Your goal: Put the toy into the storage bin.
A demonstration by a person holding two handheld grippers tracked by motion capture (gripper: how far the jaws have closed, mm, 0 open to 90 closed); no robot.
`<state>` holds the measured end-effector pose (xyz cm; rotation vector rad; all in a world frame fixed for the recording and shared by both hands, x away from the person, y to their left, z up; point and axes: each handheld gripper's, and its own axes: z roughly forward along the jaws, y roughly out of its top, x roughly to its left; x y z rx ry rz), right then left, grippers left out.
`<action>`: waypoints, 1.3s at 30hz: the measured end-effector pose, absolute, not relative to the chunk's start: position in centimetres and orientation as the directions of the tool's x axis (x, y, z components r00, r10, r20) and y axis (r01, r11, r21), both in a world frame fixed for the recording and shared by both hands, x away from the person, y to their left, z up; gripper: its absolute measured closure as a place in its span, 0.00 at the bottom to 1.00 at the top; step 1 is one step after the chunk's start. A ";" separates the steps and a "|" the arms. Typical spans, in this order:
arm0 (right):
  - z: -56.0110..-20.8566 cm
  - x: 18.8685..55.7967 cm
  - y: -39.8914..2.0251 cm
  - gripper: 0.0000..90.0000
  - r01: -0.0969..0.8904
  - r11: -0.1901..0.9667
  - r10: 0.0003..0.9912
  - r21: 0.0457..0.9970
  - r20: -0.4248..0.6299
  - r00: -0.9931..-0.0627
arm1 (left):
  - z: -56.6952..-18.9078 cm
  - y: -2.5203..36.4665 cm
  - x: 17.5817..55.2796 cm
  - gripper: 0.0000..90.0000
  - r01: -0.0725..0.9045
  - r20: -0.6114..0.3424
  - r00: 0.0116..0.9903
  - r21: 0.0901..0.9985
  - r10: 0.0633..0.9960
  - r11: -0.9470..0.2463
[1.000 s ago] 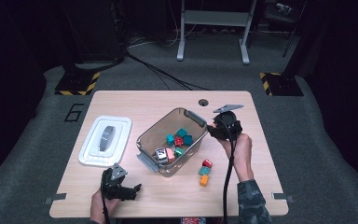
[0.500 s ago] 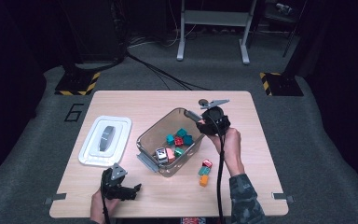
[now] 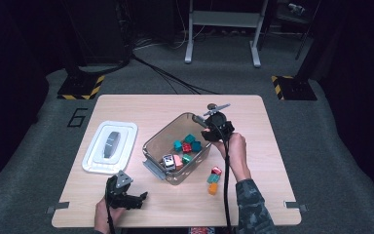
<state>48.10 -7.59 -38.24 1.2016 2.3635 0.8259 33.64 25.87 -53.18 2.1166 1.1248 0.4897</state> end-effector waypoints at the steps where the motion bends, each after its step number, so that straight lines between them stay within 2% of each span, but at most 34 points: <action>1: -38.4 48.2 -7.6 0.73 0.602 0.477 0.814 0.640 -0.063 -0.578 | -53.2 25.9 33.6 0.00 0.575 0.012 0.555 0.717 0.832 -0.394; 8: -38.4 47.8 -7.9 0.68 0.604 0.475 0.817 0.640 -0.065 -0.573 | -53.2 25.9 33.6 0.00 0.578 0.008 0.551 0.718 0.834 -0.389; 21: -36.9 44.4 -10.2 0.39 0.563 0.419 0.818 0.712 -0.028 -0.574 | -53.2 25.8 33.6 0.00 0.578 0.006 0.550 0.719 0.835 -0.386; 26: -37.0 43.0 -11.3 0.32 0.566 0.406 0.821 0.718 -0.014 -0.571 | -53.2 25.8 33.6 0.00 0.578 0.006 0.550 0.719 0.835 -0.386; 32: -38.8 41.8 -12.6 0.25 0.597 0.390 0.828 0.701 0.017 -0.561 | -53.2 25.8 33.6 0.00 0.578 0.007 0.550 0.719 0.835 -0.386; 39: -43.0 41.1 -13.5 0.16 0.662 0.366 0.838 0.654 0.078 -0.541 | -53.2 25.9 33.6 0.00 0.578 0.008 0.551 0.718 0.834 -0.389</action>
